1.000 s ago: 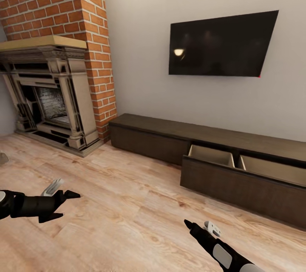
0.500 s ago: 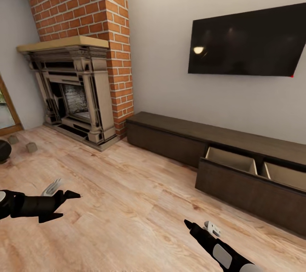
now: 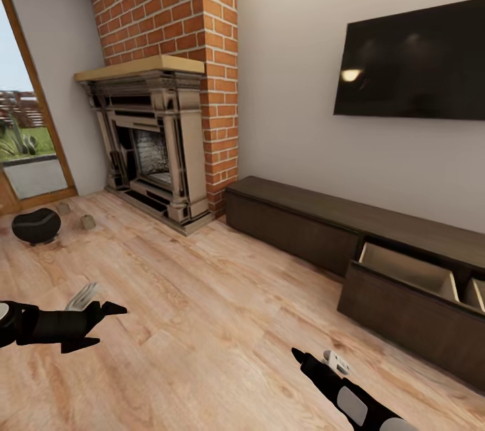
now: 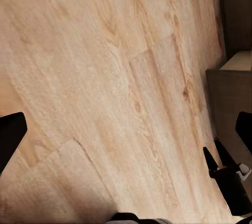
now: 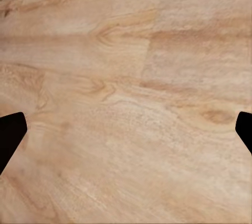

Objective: Place each of the two pumpkins and all three candles from the living room inside a cabinet in the living room (use any cabinet), then make sure every cabinet is closed, and position the cauldron so it is next to a table in the living room.

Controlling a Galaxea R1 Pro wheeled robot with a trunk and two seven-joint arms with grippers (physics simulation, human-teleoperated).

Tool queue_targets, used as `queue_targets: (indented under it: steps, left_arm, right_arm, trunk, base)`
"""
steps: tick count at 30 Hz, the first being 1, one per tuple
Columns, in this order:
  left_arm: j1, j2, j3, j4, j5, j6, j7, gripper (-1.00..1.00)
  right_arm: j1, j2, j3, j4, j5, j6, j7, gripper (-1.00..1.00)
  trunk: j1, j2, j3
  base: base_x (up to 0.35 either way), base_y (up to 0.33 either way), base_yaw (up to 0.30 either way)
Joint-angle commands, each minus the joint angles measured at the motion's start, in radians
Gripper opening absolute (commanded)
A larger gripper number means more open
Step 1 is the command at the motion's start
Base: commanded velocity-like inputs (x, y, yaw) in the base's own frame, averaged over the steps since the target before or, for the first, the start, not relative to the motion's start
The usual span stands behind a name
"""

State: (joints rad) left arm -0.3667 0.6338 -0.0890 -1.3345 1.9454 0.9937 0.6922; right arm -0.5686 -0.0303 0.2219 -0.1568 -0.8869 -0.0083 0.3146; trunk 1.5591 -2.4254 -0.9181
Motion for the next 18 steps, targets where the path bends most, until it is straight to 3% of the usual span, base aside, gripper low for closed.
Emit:
queue_targets:
  steps: [1,14,18]
  left_arm:
    - [-0.001,0.0,-0.002,0.0,0.01,-0.001,0.01,1.0]
    - [-0.001,0.0,-0.002,0.0,0.01,-0.001,0.01,1.0]
    - [-0.001,0.0,-0.002,0.0,0.01,-0.001,0.01,1.0]
  right_arm:
    - [0.0,-0.001,0.008,0.0,-0.01,-0.001,0.003,1.0]
    - [0.0,0.0,0.007,0.001,-0.01,-0.047,0.003,1.0]
    - [0.0,0.0,0.008,0.0,-0.01,-0.048,0.003,1.0]
  trunk:
    - [0.0,0.0,-0.001]
    - [0.0,0.0,-0.002]
    - [0.0,0.0,-0.002]
  base:
    - [0.293,0.0,0.142]
    - [0.31,0.0,0.022]
    - [0.31,0.0,0.186]
